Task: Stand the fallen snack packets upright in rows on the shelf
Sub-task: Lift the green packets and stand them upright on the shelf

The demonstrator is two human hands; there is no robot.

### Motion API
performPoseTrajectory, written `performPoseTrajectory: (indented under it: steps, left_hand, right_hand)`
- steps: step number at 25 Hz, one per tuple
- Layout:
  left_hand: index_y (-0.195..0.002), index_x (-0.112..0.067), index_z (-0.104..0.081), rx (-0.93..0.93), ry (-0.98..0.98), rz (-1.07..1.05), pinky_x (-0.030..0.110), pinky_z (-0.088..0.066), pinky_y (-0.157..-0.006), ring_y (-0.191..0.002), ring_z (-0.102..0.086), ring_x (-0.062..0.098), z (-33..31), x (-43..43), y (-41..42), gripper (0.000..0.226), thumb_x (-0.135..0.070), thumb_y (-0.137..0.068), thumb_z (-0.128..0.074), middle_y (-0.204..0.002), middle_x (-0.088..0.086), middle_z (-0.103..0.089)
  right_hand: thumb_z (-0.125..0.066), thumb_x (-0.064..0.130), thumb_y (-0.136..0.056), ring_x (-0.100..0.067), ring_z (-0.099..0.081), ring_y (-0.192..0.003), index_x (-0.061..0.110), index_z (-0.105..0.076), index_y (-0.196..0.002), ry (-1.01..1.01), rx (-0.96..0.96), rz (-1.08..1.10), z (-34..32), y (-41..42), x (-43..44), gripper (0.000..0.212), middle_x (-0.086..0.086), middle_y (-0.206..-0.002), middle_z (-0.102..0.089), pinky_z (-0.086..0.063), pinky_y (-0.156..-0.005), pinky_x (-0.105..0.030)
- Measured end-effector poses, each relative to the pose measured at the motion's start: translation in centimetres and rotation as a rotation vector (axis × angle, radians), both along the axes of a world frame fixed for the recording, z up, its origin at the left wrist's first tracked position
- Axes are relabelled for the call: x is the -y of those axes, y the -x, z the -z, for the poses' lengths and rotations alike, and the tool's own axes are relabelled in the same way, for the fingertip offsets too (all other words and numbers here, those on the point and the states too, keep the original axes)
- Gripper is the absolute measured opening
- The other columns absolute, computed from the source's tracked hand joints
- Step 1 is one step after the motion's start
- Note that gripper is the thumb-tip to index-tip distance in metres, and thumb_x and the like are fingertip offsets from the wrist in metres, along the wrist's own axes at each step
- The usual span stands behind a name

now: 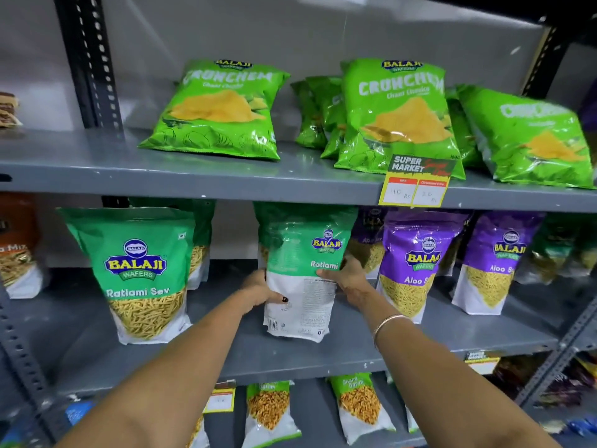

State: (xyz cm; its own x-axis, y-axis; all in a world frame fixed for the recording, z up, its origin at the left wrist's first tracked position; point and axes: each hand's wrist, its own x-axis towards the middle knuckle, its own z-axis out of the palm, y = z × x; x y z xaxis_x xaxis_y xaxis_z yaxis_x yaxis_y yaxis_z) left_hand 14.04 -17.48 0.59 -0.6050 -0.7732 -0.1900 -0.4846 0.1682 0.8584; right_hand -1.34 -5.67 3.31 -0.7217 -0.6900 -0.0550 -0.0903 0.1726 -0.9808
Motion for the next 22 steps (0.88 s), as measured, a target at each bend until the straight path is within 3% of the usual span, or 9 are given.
performPoseTrajectory:
  steps: [2,4,9,11,13,15,18,20,22]
  left_hand:
    - [-0.125,-0.009,-0.053,-0.024,0.103,-0.08,0.029,-0.047,-0.095,-0.119,-0.057,0.026,1.2,0.4,0.2,0.073,-0.005,-0.058,-0.083,-0.129,0.009,-0.062]
    - [-0.125,-0.015,-0.052,0.012,0.17,-0.14,0.038,-0.048,-0.098,-0.12,-0.056,0.027,2.6,0.8,0.2,0.076,-0.012,-0.056,-0.083,-0.129,0.009,-0.062]
    - [-0.134,-0.011,-0.041,-0.012,0.129,-0.193,0.04,-0.045,-0.101,-0.125,-0.052,0.03,4.1,1.0,-0.4,0.087,-0.007,-0.058,-0.082,-0.134,0.012,-0.057]
    - [-0.139,-0.013,-0.035,0.046,0.083,-0.098,0.036,-0.046,-0.1,-0.122,-0.051,0.03,3.7,1.3,-0.7,0.088,-0.002,-0.062,-0.076,-0.132,0.011,-0.055]
    - [-0.135,-0.012,-0.039,0.124,0.075,-0.007,0.033,-0.047,-0.089,-0.105,-0.057,0.028,3.0,1.9,-1.3,0.074,0.004,-0.068,-0.065,-0.116,0.013,-0.059]
    - [-0.125,-0.007,-0.046,0.17,0.041,0.049,0.029,-0.049,-0.075,-0.08,-0.059,0.019,2.2,2.1,-2.1,0.052,0.007,-0.076,-0.057,-0.09,0.011,-0.057]
    - [-0.139,-0.005,-0.031,0.169,-0.047,0.124,0.015,-0.049,-0.055,-0.049,-0.066,-0.002,1.6,1.4,-2.2,0.062,0.004,-0.083,-0.057,-0.075,0.004,-0.06]
    - [-0.142,-0.006,-0.026,0.097,0.004,0.126,0.015,-0.05,-0.062,-0.068,-0.067,-0.003,1.8,0.9,-1.5,0.08,0.005,-0.075,-0.068,-0.095,0.012,-0.065]
    - [-0.147,-0.012,-0.019,0.036,0.087,0.093,0.025,-0.046,-0.097,-0.119,-0.053,0.014,1.6,0.4,-0.4,0.103,0.0,-0.064,-0.079,-0.139,0.014,-0.048]
  right_hand:
    - [-0.076,-0.009,-0.066,-0.018,-0.064,-0.087,-0.009,-0.053,-0.115,0.013,-0.117,0.008,0.5,-0.4,1.0,0.054,-0.021,-0.116,-0.065,-0.051,-0.069,-0.022]
    - [-0.074,-0.011,-0.066,-0.007,-0.065,-0.08,-0.007,-0.054,-0.116,0.021,-0.141,-0.021,2.0,-0.5,1.9,0.054,-0.023,-0.116,-0.065,-0.051,-0.071,-0.021]
    - [-0.075,0.004,-0.072,-0.032,-0.058,-0.116,-0.002,-0.045,-0.122,-0.084,-0.132,-0.005,3.0,-0.9,2.8,0.059,-0.018,-0.124,-0.06,-0.047,-0.084,-0.03]
    - [-0.075,0.021,-0.075,-0.032,-0.052,-0.121,-0.003,-0.031,-0.131,-0.208,-0.071,-0.008,3.1,-0.3,2.8,0.075,-0.017,-0.13,-0.051,-0.051,-0.079,-0.033]
    - [-0.073,0.035,-0.075,-0.03,-0.062,-0.1,-0.004,-0.032,-0.13,-0.261,0.155,-0.057,3.5,-0.1,2.5,0.079,-0.014,-0.116,-0.054,-0.056,-0.052,-0.03]
    - [-0.067,0.039,-0.079,-0.019,-0.061,-0.066,-0.003,-0.05,-0.113,-0.284,0.242,-0.129,4.4,0.4,2.6,0.057,-0.009,-0.085,-0.059,-0.054,-0.045,-0.027]
    - [-0.056,0.016,-0.089,-0.013,-0.053,-0.064,0.013,-0.053,-0.096,-0.246,0.254,-0.232,5.0,0.7,2.4,0.008,-0.005,-0.081,-0.056,-0.047,-0.057,-0.023]
    - [-0.054,0.0,-0.085,-0.015,-0.055,-0.082,0.02,-0.053,-0.109,-0.281,0.159,-0.353,5.3,1.4,2.1,0.031,-0.006,-0.101,-0.054,-0.043,-0.063,-0.024]
    - [-0.061,-0.003,-0.079,-0.021,-0.051,-0.108,0.026,-0.043,-0.132,-0.357,0.051,-0.516,5.2,1.8,1.3,0.062,-0.006,-0.117,-0.047,-0.044,-0.076,-0.028]
